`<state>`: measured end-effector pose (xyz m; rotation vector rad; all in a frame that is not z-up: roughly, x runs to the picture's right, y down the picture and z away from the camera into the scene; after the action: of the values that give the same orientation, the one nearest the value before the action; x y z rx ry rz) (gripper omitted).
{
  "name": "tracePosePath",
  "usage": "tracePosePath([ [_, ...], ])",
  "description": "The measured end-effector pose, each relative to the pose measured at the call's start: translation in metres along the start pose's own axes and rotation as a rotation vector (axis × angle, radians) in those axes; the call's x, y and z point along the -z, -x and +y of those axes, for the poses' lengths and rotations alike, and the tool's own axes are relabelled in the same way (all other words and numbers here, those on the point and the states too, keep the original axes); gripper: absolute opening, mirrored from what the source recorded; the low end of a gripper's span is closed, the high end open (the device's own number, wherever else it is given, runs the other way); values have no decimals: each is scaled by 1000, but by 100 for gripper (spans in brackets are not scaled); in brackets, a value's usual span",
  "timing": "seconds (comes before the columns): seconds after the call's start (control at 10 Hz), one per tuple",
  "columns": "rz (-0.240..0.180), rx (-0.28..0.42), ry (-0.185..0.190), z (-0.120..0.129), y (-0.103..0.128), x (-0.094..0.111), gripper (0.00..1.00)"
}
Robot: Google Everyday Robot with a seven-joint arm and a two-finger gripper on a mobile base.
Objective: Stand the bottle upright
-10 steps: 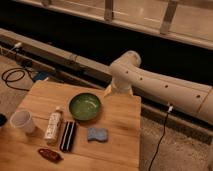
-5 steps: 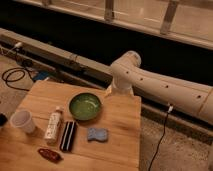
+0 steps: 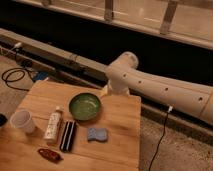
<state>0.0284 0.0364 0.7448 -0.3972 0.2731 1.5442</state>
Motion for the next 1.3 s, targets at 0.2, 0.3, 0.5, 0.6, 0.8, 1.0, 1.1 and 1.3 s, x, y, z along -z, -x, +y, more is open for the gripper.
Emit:
tracePosePath([
  [0.2, -33, 47, 26, 50, 0, 4, 80],
  [0.3, -43, 72, 41, 74, 0, 5, 80],
  [0.5, -59, 135, 71, 125, -5, 8, 80],
  [0.6, -63, 162, 79, 142, -7, 9, 80],
  [0.8, -53, 242, 117, 195, -20, 13, 80],
  [1.0, -50, 258, 122, 202, -23, 14, 80],
  [1.1, -50, 256, 121, 201, -22, 14, 80],
  [1.3, -48, 259, 119, 200, -23, 13, 80],
])
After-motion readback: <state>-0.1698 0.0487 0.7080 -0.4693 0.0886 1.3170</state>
